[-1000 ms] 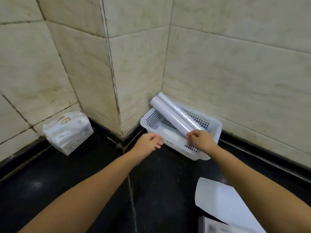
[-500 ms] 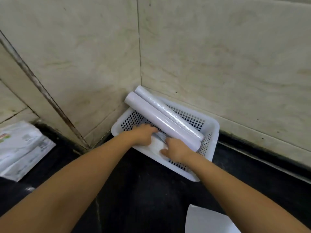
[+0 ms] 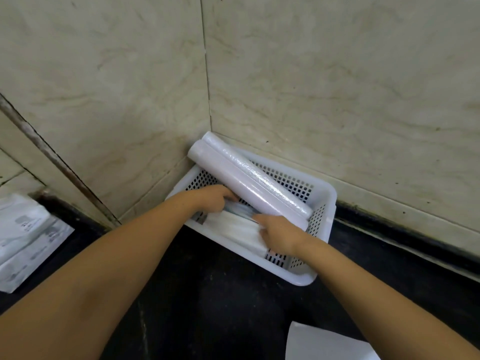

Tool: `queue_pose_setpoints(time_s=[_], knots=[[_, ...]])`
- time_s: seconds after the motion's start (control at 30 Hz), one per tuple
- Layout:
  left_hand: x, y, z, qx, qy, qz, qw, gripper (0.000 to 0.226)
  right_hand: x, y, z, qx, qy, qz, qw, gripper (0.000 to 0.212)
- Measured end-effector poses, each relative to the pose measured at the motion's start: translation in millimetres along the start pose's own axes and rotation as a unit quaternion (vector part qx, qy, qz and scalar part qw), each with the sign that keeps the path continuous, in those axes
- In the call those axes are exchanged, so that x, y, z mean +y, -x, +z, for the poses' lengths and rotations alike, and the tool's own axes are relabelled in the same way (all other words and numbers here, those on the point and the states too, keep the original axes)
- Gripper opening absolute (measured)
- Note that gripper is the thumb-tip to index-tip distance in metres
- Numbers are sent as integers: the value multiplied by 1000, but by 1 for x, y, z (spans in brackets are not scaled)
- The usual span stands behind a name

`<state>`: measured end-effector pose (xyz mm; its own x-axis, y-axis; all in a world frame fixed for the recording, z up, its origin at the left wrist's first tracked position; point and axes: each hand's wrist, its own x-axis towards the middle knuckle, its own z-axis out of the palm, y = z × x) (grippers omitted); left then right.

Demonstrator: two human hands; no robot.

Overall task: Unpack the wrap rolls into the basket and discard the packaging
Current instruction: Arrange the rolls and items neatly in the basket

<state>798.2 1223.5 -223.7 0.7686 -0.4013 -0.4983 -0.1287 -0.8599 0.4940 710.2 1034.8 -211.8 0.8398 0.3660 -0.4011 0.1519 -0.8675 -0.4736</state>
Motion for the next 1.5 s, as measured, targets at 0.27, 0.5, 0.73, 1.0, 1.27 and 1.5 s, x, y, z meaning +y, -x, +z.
queue_pose_setpoints(time_s=[0.27,0.5,0.73,1.0,1.27,1.5], knots=[[4,-6,14,4,-40,16,999,26,30,46,-72,41,-258,9,965,69],[7,-5,22,-93,-169,6,981,30,28,35,-57,131,-343,16,930,60],[3,47,3,-35,-124,104,986,15,6,7,-12,184,-204,-8,961,64],[3,63,-13,18,-170,90,981,11,-11,-19,15,-2,-220,18,975,56],[16,31,8,-85,-209,-13,974,36,-5,-1,-10,-43,-81,15,996,54],[17,36,-4,-58,-222,19,973,68,-5,-5,-40,228,-47,8,973,33]])
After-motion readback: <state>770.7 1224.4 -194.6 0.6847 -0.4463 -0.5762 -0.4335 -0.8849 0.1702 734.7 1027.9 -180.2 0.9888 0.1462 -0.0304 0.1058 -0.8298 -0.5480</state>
